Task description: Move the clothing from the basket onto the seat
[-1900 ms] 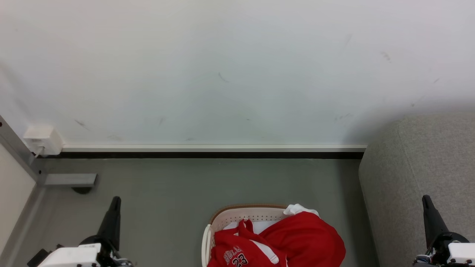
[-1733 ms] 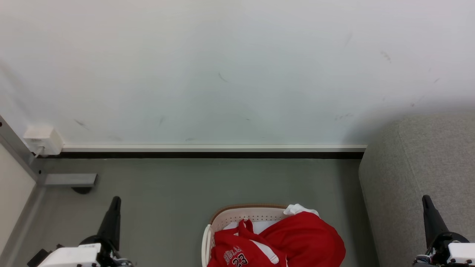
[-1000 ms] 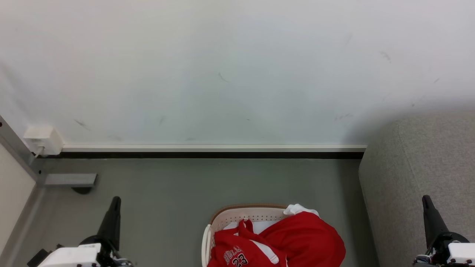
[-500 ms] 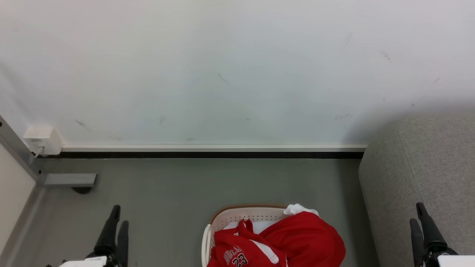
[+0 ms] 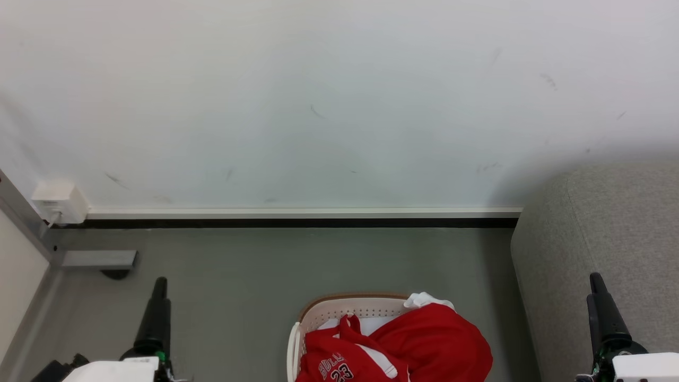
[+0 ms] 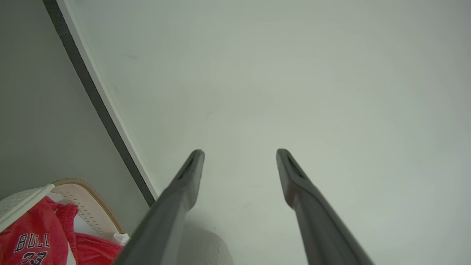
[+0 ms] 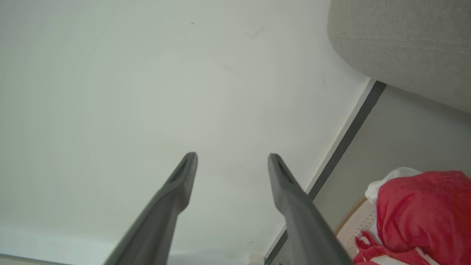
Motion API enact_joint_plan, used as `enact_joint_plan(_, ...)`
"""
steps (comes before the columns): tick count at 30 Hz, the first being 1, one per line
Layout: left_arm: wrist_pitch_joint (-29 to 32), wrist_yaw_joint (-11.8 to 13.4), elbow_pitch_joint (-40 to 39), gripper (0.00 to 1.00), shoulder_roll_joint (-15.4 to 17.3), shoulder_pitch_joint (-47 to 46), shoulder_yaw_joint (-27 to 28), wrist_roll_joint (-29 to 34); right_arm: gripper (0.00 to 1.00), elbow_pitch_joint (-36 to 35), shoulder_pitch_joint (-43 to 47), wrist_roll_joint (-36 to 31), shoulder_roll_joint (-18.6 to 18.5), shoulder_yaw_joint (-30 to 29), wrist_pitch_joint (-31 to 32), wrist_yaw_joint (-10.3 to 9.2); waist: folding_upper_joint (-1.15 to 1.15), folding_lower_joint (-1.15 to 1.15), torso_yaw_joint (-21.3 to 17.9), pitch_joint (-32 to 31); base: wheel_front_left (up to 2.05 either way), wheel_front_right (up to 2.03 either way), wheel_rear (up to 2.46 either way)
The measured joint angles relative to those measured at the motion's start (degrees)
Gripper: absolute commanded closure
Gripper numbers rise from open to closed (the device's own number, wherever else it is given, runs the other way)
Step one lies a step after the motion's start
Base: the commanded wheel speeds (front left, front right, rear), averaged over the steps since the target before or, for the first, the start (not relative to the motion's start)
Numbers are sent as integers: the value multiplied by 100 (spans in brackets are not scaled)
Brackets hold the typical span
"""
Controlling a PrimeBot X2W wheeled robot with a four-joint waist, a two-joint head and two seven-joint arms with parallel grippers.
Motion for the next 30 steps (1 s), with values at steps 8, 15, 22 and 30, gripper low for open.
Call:
enact_joint_plan(8,-201,10,-41,0,3,63,-90,1060,0,-9,0,-906,-52,229,-175,0,0,0,-18,-19,0,0,0)
enact_joint_plan(15,-330,155,-138,0,5,106,-157,1896,0,-11,-1,-1642,-65,327,-305,-1,0,0,-42,-35,0,0,0)
enact_joint_plan(22,-455,289,-261,0,11,126,-277,2715,0,-53,-2,-2598,-127,427,-441,-1,0,0,-57,-47,0,0,0)
enact_joint_plan(30,-620,358,-333,0,21,177,-397,3529,0,-97,-7,-3420,-124,590,-589,0,0,0,-76,-71,0,0,0)
